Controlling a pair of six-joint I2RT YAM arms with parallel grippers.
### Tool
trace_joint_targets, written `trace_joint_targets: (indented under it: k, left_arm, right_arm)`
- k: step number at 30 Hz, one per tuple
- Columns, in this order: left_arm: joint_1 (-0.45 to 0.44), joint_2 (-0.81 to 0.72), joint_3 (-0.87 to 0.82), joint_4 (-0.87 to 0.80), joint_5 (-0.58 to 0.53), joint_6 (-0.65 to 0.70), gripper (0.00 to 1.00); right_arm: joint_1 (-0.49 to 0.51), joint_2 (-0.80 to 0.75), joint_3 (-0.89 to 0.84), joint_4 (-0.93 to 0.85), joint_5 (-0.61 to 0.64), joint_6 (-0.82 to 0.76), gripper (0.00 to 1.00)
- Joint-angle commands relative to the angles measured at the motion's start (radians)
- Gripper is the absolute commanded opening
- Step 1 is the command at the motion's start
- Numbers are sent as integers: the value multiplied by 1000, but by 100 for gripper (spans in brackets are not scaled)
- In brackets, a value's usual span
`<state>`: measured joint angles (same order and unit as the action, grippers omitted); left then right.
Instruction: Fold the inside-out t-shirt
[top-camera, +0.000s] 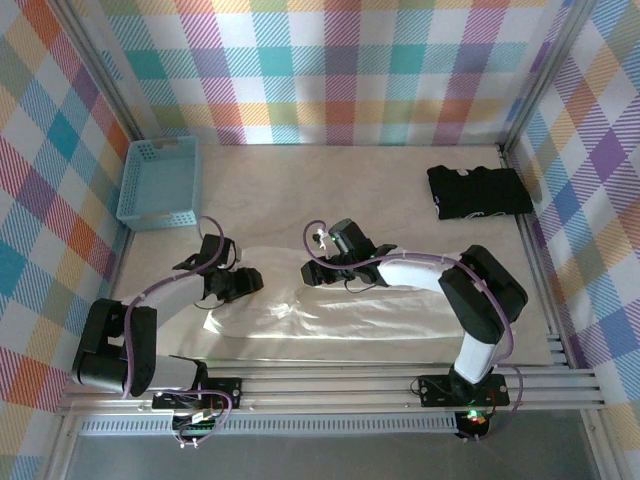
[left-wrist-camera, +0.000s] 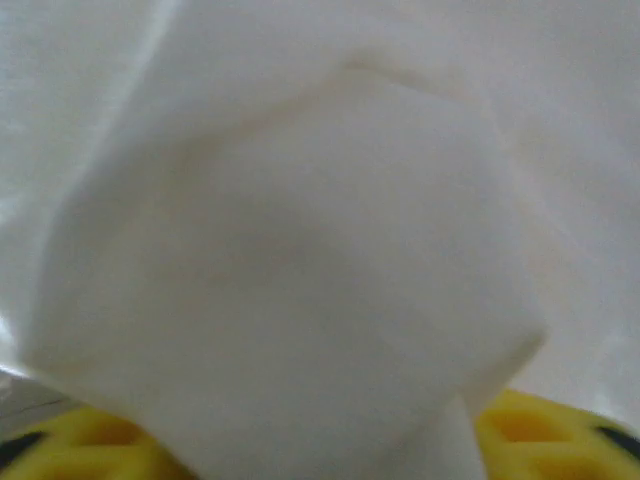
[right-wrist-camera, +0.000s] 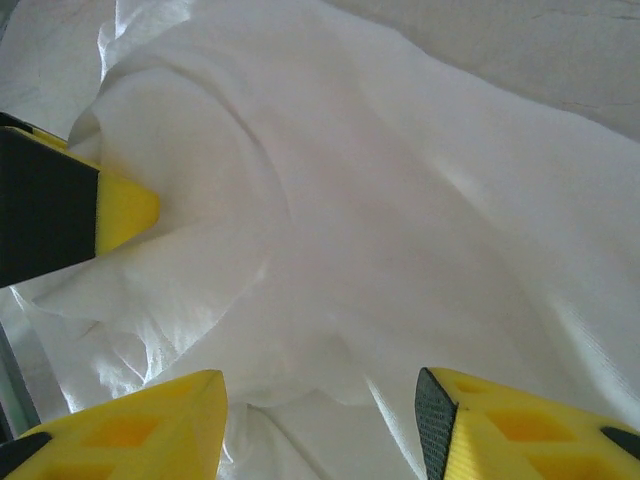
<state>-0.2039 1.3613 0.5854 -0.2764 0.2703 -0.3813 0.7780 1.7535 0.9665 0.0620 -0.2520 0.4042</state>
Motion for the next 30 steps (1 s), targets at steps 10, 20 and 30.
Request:
trace_joint_targets:
  k: [10,20,30]
  left_arm:
    - [-1,-79,226,-322,-475,2,0]
    - [26,23,550,-712,-887,219,0]
    - [48,184,800,-911,-1231,329,0]
  right_arm:
    - [-36,-146,-2,-127,77,-91,54]
    - [-130,-357,-71,-273,113,-172,55]
    - [-143,-400,-107,-296,133,-202,56]
